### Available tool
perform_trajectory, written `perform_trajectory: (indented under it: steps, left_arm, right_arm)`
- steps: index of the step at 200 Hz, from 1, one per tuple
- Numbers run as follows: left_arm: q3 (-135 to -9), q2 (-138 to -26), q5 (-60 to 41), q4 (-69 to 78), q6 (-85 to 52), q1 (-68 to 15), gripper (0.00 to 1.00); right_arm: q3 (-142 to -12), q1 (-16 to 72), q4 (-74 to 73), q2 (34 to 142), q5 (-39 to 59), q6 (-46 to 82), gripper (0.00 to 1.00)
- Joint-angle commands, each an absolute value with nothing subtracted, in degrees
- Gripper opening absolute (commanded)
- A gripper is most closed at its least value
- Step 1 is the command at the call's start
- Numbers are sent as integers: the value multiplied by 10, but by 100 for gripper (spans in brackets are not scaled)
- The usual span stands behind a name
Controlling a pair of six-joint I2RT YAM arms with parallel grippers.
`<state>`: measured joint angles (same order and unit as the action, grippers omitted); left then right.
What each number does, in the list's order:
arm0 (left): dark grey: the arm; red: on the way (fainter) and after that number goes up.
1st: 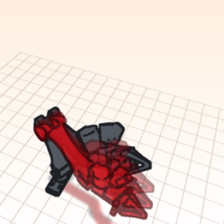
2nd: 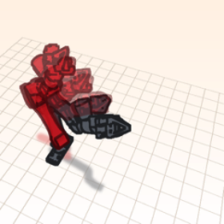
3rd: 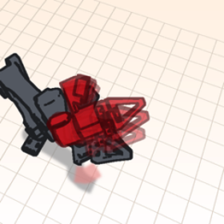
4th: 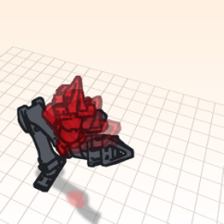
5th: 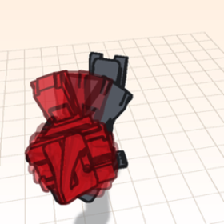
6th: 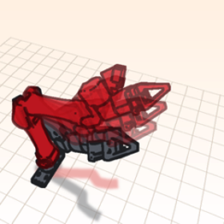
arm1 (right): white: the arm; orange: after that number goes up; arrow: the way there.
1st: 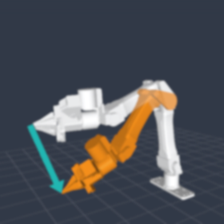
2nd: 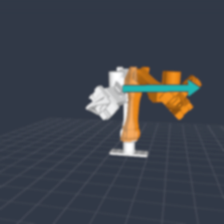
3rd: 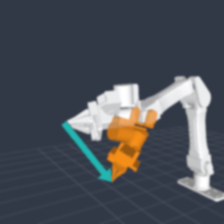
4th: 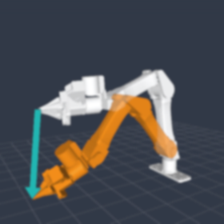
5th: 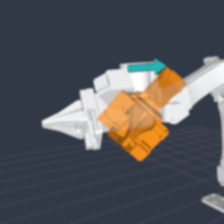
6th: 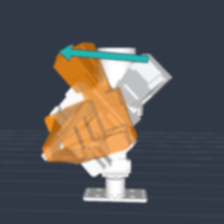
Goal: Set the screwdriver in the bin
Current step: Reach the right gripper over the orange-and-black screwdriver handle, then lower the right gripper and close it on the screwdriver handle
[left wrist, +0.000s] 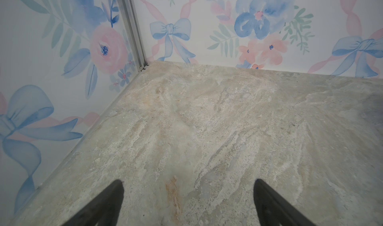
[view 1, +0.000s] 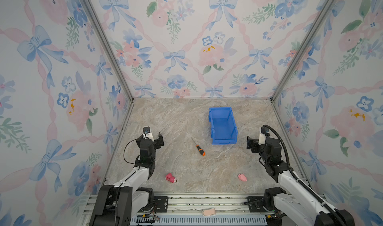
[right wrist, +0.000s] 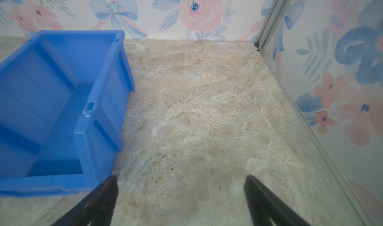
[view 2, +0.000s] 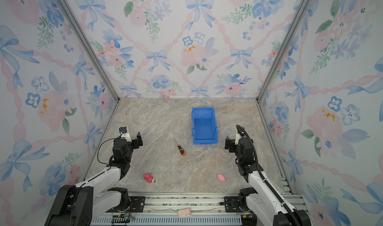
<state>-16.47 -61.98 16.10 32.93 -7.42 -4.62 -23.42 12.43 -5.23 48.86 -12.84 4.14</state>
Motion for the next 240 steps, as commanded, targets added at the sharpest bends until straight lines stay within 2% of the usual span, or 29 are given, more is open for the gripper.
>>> perform_trajectory:
  steps: [1,48,81,108,170,206,240]
  left_arm:
    - [-201,-589,161,191,-102,-57,98]
    - [-254,-554,131,37,-191,-70,98]
    - [-268,-537,102,3,-217,-82,98]
    - [-273,-539,78,3,-223,-95,98]
    - [-264,-527,50,-3,-210,-108,98]
    - [-255,-524,47,-4,-215,-126,98]
    - [-248,-518,63,0,-218,-131,98]
  right_arm:
    - [-316,163,122,475,-194,90,97]
    - [-451,320,314,510,-271,173,97]
    - [-551,467,366,614,-289,179,97]
    - [-632,535,375,739,-255,173,97]
    - [-775,570,362,985,-133,174,98]
    - [-815,559,349,1067,-76,197,100]
    - [-813,539,321,1113,-35,226,94]
